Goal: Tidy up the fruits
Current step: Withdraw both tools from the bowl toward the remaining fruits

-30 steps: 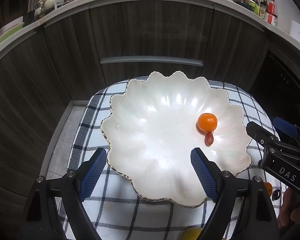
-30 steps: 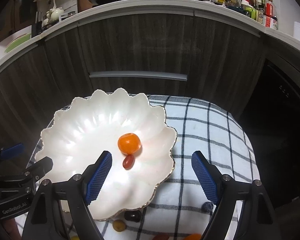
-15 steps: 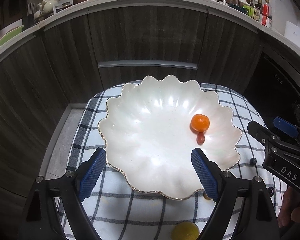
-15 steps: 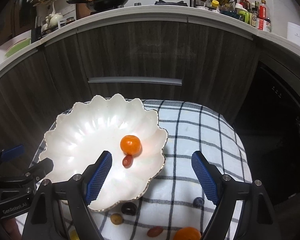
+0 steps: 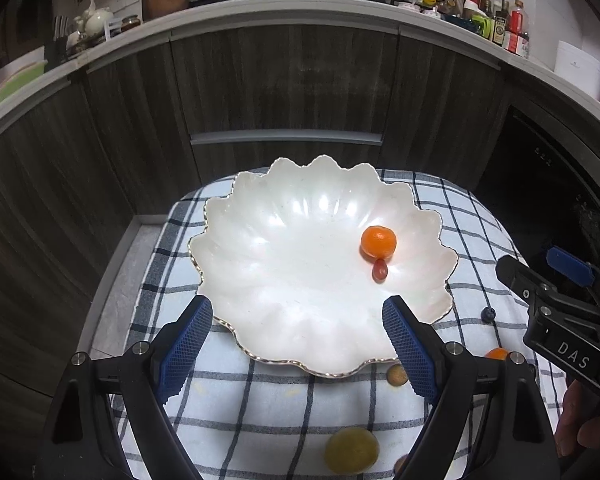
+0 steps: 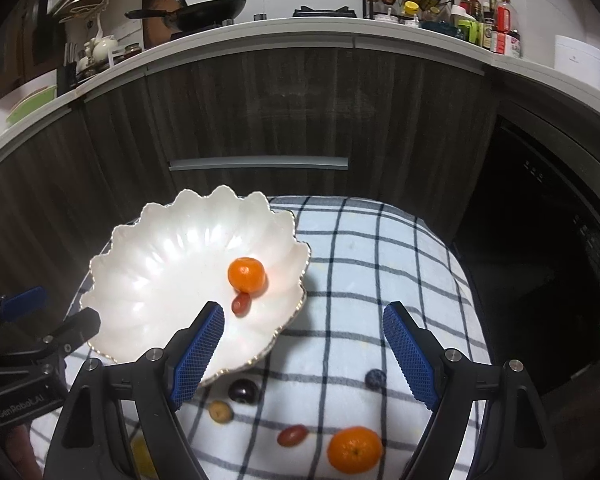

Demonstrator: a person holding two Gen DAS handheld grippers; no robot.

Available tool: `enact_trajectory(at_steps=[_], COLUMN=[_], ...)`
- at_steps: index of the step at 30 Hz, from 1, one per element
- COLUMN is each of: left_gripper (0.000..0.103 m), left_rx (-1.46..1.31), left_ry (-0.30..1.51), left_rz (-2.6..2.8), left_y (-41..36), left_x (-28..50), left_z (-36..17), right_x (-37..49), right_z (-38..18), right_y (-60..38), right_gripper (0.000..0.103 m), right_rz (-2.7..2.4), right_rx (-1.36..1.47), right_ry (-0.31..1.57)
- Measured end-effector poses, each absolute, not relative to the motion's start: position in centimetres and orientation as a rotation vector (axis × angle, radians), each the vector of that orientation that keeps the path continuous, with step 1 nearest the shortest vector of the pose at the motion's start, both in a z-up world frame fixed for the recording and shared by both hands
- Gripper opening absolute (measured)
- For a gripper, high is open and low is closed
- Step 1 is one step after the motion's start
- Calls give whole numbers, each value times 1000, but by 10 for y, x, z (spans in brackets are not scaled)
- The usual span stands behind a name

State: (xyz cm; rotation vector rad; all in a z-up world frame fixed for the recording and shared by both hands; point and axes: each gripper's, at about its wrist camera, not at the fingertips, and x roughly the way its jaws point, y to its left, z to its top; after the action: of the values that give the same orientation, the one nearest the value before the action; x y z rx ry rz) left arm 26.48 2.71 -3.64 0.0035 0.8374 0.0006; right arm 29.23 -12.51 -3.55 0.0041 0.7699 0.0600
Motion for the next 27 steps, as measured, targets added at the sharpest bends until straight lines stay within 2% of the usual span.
enact_trajectory(at_steps=[27], left_gripper=[87], left_rx=[42], left_ry=[832], left_rz=[-40], left_y=[5], left_x=[212], left_z=[-61], right_x=[235], right_z=[-57], right_y=[-154], right_gripper=[83], right_rz=[10], right_rx=[3], right_ry=[795])
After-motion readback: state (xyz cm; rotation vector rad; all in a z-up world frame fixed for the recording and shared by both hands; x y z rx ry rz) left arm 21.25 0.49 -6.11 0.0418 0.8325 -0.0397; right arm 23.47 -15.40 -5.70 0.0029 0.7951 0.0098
